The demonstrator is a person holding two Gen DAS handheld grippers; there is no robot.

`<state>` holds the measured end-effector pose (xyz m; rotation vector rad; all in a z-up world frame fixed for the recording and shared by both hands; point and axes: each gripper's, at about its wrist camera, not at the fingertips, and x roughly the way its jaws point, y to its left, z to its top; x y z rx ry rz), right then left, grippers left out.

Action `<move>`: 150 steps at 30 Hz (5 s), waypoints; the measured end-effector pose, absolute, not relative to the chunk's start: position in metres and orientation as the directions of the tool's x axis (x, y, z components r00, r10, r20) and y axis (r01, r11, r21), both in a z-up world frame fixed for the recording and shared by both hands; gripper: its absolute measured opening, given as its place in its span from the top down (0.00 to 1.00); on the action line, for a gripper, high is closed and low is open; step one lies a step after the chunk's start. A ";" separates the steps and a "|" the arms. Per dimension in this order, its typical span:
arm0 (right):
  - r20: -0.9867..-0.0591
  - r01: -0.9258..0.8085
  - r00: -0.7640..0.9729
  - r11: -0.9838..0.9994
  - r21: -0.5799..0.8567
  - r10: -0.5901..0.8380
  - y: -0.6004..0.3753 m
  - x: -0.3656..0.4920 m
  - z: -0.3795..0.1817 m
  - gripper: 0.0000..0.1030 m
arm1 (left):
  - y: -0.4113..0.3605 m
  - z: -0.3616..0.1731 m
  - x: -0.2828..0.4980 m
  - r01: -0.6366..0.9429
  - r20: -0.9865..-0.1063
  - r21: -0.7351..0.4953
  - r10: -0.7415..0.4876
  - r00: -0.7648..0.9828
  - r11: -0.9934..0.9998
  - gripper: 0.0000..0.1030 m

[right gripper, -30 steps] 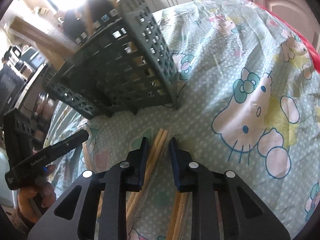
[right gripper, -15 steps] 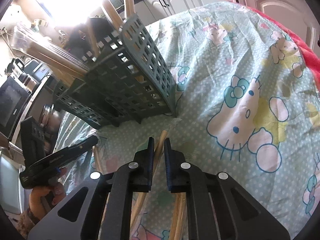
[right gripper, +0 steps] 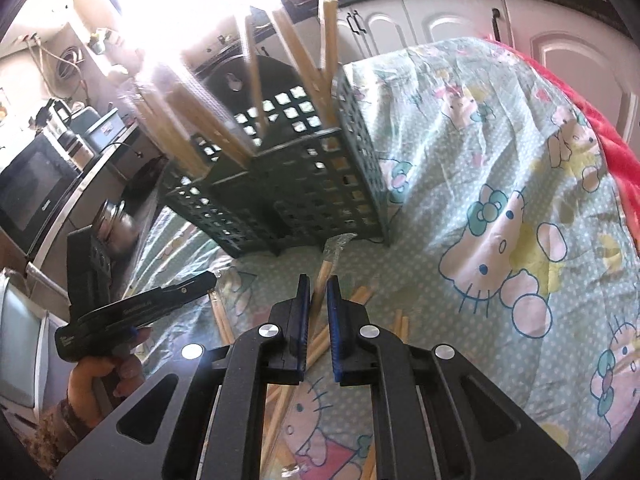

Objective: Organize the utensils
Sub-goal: 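Raise the left tool's chopstick over the caddy while the right tool carries its own, then open the left tool into the caddy while the right tool drops its chopstick in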

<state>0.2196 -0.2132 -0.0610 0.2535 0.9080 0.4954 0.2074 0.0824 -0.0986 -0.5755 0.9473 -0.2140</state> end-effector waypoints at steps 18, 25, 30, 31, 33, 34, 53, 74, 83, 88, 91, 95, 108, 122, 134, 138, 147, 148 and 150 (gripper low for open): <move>-0.595 -0.471 0.542 0.801 0.370 0.593 -0.175 0.185 0.003 0.93 | 0.091 -0.023 0.160 0.065 -0.530 -0.647 -0.510 0.677 0.760 0.98; -0.563 -0.510 0.564 0.791 0.338 0.604 -0.170 0.180 0.020 0.94 | 0.080 0.008 0.154 0.133 -0.475 -0.642 -0.528 0.704 0.755 0.98; -0.587 -0.517 0.549 0.794 0.320 0.595 -0.164 0.185 0.016 0.97 | 0.080 0.020 0.152 0.155 -0.451 -0.639 -0.530 0.718 0.754 0.98; -0.607 -0.525 0.528 0.790 0.316 0.593 -0.161 0.189 0.011 0.97 | 0.080 0.024 0.151 0.160 -0.445 -0.636 -0.528 0.723 0.755 0.98; -0.638 -0.517 0.519 0.803 0.295 0.569 -0.156 0.194 -0.001 0.96 | 0.081 0.030 0.149 0.170 -0.432 -0.635 -0.529 0.730 0.754 0.98; -0.653 -0.509 0.510 0.808 0.295 0.560 -0.155 0.197 -0.008 0.96 | 0.082 0.033 0.149 0.175 -0.428 -0.632 -0.529 0.733 0.755 0.98; -0.846 -0.420 0.349 0.874 0.243 0.403 -0.122 0.253 -0.108 0.71 | 0.093 0.082 0.146 0.224 -0.357 -0.581 -0.493 0.793 0.782 0.98; -0.623 -0.540 0.472 0.763 0.355 0.624 -0.123 0.218 0.007 0.94 | 0.109 0.131 0.151 0.253 -0.277 -0.529 -0.446 0.851 0.810 0.98; -0.448 -0.598 0.595 0.740 0.307 0.667 -0.145 0.206 0.090 0.95 | 0.108 0.174 0.155 0.306 -0.187 -0.495 -0.444 0.876 0.813 0.98; -0.345 -0.599 0.672 0.755 0.268 0.655 -0.156 0.208 0.131 0.95 | 0.104 0.202 0.162 0.327 -0.134 -0.466 -0.431 0.892 0.822 0.98; -0.297 -0.591 0.708 0.767 0.250 0.641 -0.166 0.212 0.152 0.95 | 0.103 0.214 0.168 0.335 -0.114 -0.457 -0.427 0.897 0.824 0.98; -0.250 -0.573 0.747 0.787 0.230 0.617 -0.178 0.222 0.168 0.95 | 0.098 0.227 0.180 0.326 -0.106 -0.435 -0.407 0.907 0.839 0.98; -0.207 -0.498 0.825 0.850 0.170 0.525 -0.200 0.236 0.171 0.95 | 0.082 0.209 0.218 0.265 -0.169 -0.404 -0.356 0.919 0.875 0.98; -0.267 -0.403 0.861 0.900 0.165 0.434 -0.211 0.252 0.132 0.95 | 0.078 0.159 0.237 0.187 -0.253 -0.372 -0.293 0.922 0.909 0.98; -0.357 -0.381 0.838 0.911 0.156 0.412 -0.202 0.268 0.088 0.95 | 0.066 0.118 0.246 0.163 -0.321 -0.346 -0.280 0.905 0.924 0.98; -0.396 -0.382 0.820 0.910 0.162 0.414 -0.196 0.274 0.073 0.94 | 0.063 0.107 0.246 0.165 -0.340 -0.343 -0.286 0.896 0.925 0.98; -0.460 -0.368 0.786 0.910 0.190 0.414 -0.187 0.282 0.055 0.92 | 0.058 0.090 0.248 0.162 -0.383 -0.342 -0.295 0.876 0.926 0.97; -0.462 -0.363 0.786 0.911 0.193 0.411 -0.187 0.282 0.055 0.91 | 0.058 0.089 0.248 0.160 -0.387 -0.341 -0.294 0.874 0.926 0.94; -0.460 -0.358 0.787 0.912 0.201 0.410 -0.189 0.280 0.055 0.79 | 0.058 0.087 0.247 0.158 -0.393 -0.345 -0.295 0.871 0.925 0.85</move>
